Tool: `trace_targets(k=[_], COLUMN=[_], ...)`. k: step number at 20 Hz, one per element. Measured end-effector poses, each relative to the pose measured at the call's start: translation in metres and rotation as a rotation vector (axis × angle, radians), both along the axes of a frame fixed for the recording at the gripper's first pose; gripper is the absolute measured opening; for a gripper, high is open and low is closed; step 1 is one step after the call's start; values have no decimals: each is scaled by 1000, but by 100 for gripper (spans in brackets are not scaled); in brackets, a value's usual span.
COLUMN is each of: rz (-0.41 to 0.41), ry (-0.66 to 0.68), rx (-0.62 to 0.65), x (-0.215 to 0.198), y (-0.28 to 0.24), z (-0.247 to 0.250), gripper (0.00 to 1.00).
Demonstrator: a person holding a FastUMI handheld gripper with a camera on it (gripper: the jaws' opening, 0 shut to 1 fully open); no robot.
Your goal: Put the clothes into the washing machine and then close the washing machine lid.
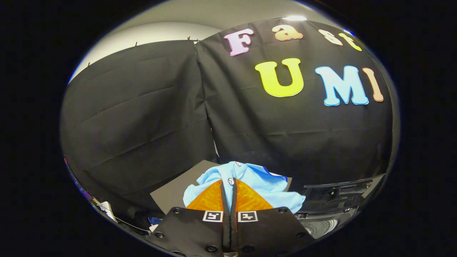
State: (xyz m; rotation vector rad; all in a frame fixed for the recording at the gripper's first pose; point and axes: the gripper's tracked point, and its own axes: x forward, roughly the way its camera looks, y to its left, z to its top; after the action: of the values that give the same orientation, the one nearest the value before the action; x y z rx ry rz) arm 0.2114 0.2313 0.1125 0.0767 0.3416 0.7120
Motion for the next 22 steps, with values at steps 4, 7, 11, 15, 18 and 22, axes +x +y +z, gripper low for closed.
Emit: trace_targets(k=[4,7,11,15,18,22], rz=[-37,-71,-125,-190,-226,-253], ry=[0,-5,1,24,30,25], rx=[20,41,50,44,17,-8], x=[3,6,9,15,17,20], y=[-38,-69,-114,-161,-189,-214], z=[3,6,-3,-17,-30,-40], gripper=[1,1,1,1,1,1])
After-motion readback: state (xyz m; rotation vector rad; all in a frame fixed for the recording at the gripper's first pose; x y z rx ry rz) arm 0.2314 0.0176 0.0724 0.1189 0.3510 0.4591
